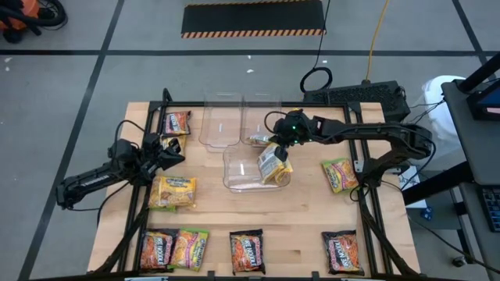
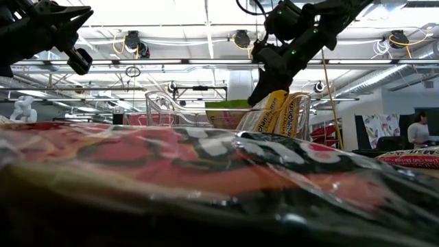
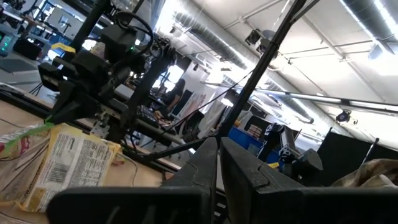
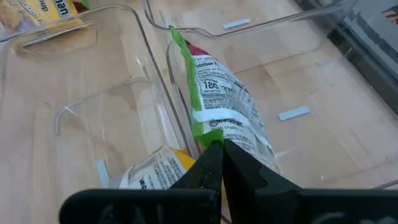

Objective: Sort Maruchan noodles
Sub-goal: Put the green noodle pack into the top right transparent bin

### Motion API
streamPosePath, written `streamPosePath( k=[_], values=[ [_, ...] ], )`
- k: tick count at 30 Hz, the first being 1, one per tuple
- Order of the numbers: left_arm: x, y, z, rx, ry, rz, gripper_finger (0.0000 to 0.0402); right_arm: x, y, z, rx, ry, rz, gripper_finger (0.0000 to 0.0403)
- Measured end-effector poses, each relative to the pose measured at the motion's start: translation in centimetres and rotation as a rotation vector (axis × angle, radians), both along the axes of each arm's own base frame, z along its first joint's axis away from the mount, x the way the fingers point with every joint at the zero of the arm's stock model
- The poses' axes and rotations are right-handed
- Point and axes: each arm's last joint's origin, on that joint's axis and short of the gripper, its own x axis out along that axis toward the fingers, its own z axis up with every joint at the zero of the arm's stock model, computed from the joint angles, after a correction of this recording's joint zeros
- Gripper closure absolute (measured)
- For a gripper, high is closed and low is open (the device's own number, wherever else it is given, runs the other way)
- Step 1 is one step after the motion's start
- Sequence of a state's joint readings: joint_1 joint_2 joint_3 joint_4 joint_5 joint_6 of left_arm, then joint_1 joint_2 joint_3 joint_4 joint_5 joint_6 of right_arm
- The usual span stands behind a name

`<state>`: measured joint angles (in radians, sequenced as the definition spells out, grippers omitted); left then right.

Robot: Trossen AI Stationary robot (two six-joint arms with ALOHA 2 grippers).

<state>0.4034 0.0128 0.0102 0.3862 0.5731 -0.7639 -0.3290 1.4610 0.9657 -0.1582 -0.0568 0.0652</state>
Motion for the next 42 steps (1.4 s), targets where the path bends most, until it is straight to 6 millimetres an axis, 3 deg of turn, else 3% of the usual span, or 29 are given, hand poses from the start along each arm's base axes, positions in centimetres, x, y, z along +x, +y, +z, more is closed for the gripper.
streamPosePath(
  k=[26, 35, 42],
  values=[
    [0.0, 0.1, 0.0, -0.006, -0.003, 0.019, 0.0376, -0.6, 0.4, -0.9, 0.072, 0.042, 0.054, 0.0401],
    [0.0, 0.1, 0.0, -0.007, -0.003, 0.021, 0.0376, -0.6, 0.4, -0.7, 0.064, 0.026, 0.058, 0.0348],
    [0.0, 0.1, 0.0, -0.005, -0.004, 0.023, 0.0376, -1.2, 0.7, 1.0, 0.023, -0.033, 0.075, 0.0308]
  ],
)
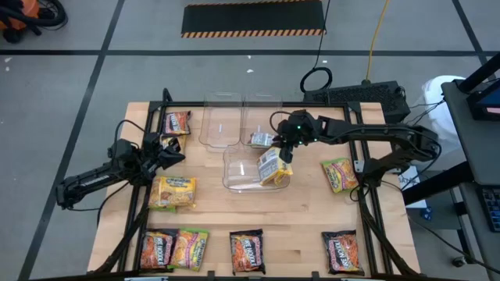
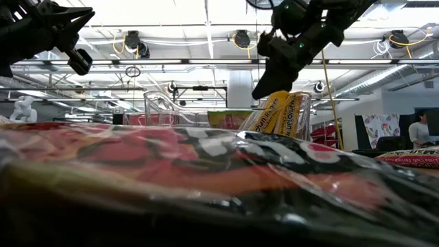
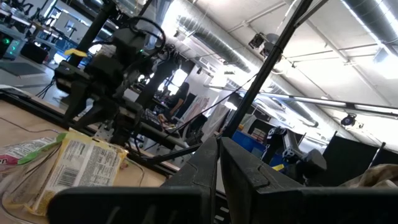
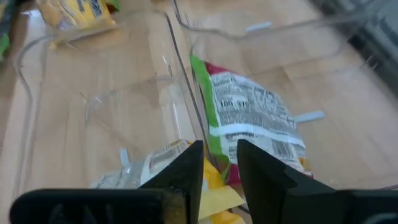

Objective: Sort Maruchan noodles
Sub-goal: Put the green noodle pack into the top right transparent bin

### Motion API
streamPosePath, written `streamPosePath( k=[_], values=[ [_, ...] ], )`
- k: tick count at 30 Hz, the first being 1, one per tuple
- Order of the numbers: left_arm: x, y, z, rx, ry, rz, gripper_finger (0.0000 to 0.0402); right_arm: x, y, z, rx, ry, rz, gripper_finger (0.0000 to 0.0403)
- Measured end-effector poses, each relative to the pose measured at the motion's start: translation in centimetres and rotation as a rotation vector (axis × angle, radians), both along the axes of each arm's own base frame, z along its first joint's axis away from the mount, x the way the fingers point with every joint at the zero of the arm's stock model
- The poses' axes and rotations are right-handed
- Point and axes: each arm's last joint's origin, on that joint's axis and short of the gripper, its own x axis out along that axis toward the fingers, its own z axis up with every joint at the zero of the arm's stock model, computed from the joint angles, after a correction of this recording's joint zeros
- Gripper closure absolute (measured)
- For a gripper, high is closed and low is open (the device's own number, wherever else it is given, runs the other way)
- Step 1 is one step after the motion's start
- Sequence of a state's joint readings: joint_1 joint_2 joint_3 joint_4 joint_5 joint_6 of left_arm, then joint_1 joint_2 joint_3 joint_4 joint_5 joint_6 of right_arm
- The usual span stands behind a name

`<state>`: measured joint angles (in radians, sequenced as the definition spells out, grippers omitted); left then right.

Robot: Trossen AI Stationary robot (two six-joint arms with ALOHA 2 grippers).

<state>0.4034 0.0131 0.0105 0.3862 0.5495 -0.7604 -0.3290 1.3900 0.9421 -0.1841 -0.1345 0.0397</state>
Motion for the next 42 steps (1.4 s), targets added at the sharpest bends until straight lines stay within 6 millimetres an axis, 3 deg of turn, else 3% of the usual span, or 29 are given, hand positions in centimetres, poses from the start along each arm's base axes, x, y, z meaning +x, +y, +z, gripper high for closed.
streamPosePath(
  k=[10, 18, 26, 42],
  values=[
    [0.0, 0.0, 0.0, 0.003, -0.001, 0.001, 0.0376, -2.5, 0.8, 3.7, -0.043, -0.107, -0.001, 0.0303],
    [0.0, 0.0, 0.0, 0.006, -0.001, 0.002, 0.0376, -5.6, 1.9, 4.8, -0.015, -0.02, -0.003, 0.0303],
    [0.0, 0.0, 0.0, 0.006, -0.002, 0.003, 0.0376, -9.4, 3.2, 4.7, 0.034, 0.176, -0.02, 0.0303],
    [0.0, 0.0, 0.0, 0.005, -0.001, 0.004, 0.0376, -15.1, 6.0, 2.8, 0.227, 0.798, 0.026, 0.0303]
  ],
)
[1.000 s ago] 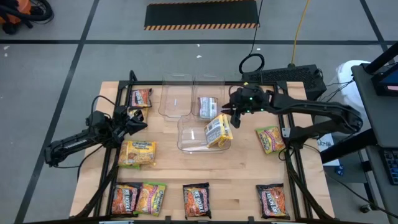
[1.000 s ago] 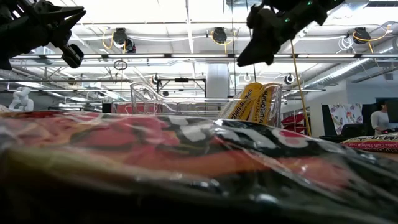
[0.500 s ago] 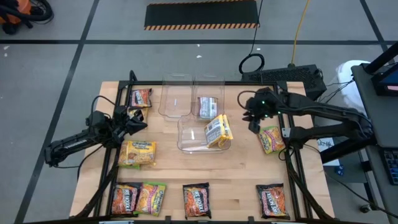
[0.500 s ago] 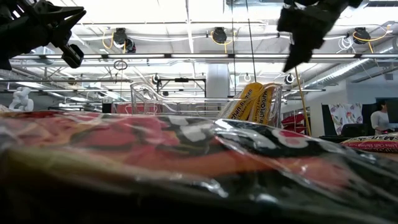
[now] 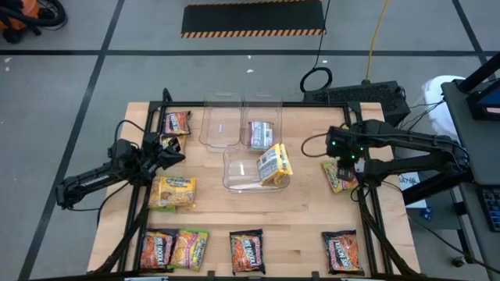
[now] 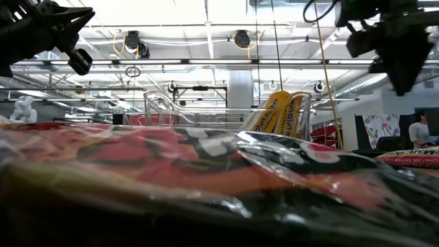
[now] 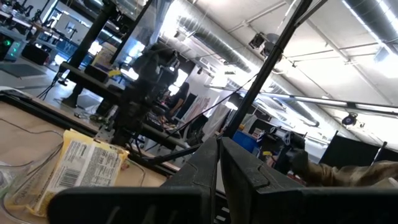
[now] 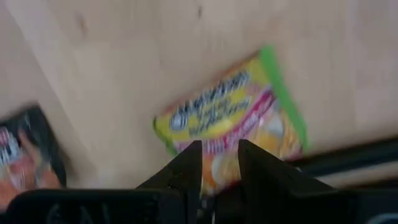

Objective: Sort Maruchan noodles
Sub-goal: Put the green noodle pack into the top right transparent bin

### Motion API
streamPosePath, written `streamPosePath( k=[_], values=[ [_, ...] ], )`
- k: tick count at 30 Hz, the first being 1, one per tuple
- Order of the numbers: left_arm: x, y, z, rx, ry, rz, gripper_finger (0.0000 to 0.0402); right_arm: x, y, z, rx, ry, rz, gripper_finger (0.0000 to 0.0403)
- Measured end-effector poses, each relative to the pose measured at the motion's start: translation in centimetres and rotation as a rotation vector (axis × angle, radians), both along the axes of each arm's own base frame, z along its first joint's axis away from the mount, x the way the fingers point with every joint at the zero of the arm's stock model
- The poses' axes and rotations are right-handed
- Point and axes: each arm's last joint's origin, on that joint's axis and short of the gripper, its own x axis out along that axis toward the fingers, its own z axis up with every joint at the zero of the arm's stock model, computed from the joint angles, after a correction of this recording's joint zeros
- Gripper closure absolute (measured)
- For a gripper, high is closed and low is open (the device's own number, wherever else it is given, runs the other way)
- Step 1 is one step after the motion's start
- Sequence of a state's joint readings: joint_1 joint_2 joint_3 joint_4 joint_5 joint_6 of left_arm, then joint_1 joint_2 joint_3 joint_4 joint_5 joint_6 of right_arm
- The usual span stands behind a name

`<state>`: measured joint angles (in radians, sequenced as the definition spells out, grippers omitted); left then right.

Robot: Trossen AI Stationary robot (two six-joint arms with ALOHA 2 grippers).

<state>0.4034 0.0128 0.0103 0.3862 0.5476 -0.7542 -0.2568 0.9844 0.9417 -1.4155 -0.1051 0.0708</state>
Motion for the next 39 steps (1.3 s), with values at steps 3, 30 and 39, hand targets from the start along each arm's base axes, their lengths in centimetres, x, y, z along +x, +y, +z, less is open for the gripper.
streamPosePath(
  k=[3, 30, 39],
  values=[
    [0.0, 0.0, 0.0, 0.014, -0.003, 0.005, 0.0376, -0.2, 0.6, 0.0, 0.009, 0.036, 0.03, 0.0303],
    [0.0, 0.0, 0.0, 0.016, -0.003, 0.006, 0.0376, 3.6, 6.5, -2.3, 0.021, 0.107, 0.329, 0.0303],
    [0.0, 0.0, 0.0, 0.016, -0.002, 0.005, 0.0376, 4.0, 6.6, -2.4, -0.02, 0.063, 0.284, 0.0303]
  ],
)
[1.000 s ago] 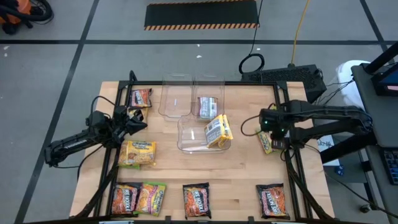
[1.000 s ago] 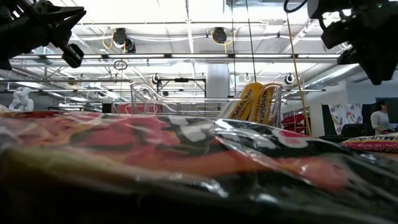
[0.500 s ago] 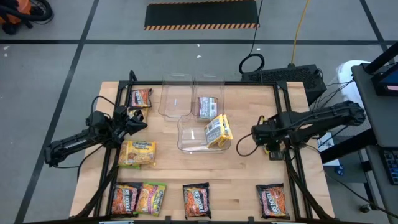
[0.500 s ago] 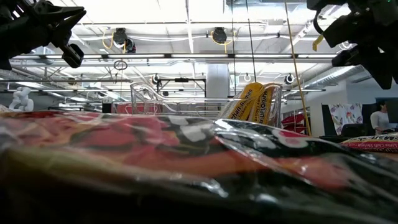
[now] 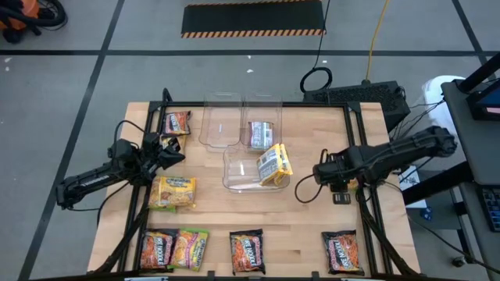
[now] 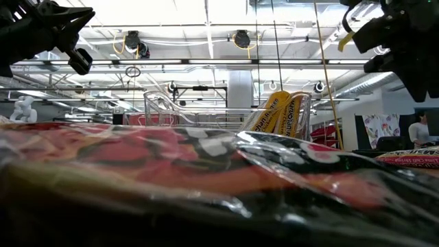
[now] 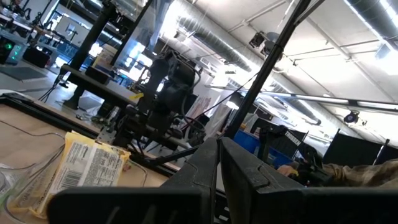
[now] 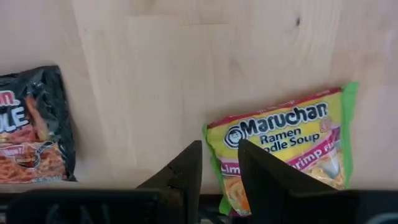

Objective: Sort Maruchan noodles
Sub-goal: Put the green noodle pack into the top right transparent bin

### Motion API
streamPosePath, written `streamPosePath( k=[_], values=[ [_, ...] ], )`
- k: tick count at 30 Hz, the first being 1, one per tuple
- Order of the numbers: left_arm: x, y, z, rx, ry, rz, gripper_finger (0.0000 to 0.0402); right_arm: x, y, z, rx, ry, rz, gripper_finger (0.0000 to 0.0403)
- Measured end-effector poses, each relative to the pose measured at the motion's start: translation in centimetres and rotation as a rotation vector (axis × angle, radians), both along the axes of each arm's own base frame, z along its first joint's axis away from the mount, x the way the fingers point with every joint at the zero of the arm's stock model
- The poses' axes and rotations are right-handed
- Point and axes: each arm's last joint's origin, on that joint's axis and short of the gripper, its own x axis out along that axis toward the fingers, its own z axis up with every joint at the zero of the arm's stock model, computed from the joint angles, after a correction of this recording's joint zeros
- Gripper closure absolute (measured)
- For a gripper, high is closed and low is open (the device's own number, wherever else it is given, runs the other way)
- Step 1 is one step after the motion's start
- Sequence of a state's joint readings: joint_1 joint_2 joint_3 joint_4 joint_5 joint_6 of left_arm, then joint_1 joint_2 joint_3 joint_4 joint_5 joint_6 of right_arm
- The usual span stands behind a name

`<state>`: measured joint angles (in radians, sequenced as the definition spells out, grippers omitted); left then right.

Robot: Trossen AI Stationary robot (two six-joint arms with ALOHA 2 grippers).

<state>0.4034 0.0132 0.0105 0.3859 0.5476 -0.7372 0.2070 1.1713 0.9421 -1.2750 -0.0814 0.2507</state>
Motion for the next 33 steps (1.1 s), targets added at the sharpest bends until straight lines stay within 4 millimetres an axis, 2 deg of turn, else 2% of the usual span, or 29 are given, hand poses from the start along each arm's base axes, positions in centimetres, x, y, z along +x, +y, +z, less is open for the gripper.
streamPosePath(
  k=[4, 8, 12, 16, 23, 28, 33],
  values=[
    [0.0, 0.0, 0.0, 0.0, 0.0, 0.0, 0.0376, 0.4, 0.1, 0.0, -0.002, -0.041, 0.01, 0.0303],
    [0.0, 0.0, 0.0, 0.0, 0.0, 0.0, 0.0376, 1.7, -0.1, 0.4, -0.083, -0.185, 0.009, 0.0303],
    [0.0, 0.0, 0.0, 0.0, 0.0, 0.0, 0.0376, 3.0, -0.8, 1.8, -0.174, -0.321, 0.027, 0.0303],
    [0.0, 0.0, 0.0, 0.003, -0.001, 0.001, 0.0376, 4.4, -1.8, 4.0, -0.256, -0.476, 0.052, 0.0303],
    [0.0, 0.0, 0.0, 0.044, -0.008, 0.016, 0.0376, 7.2, -5.7, 5.9, -0.354, -0.637, 0.037, 0.0303],
    [0.0, 0.0, 0.0, 0.048, -0.009, 0.017, 0.0376, 9.5, -8.8, 6.4, -0.414, -0.651, 0.02, 0.0303],
    [0.0, 0.0, 0.0, 0.049, -0.01, 0.017, 0.0376, 12.6, -12.4, 6.9, -0.386, -0.69, -0.041, 0.0303]
  ],
)
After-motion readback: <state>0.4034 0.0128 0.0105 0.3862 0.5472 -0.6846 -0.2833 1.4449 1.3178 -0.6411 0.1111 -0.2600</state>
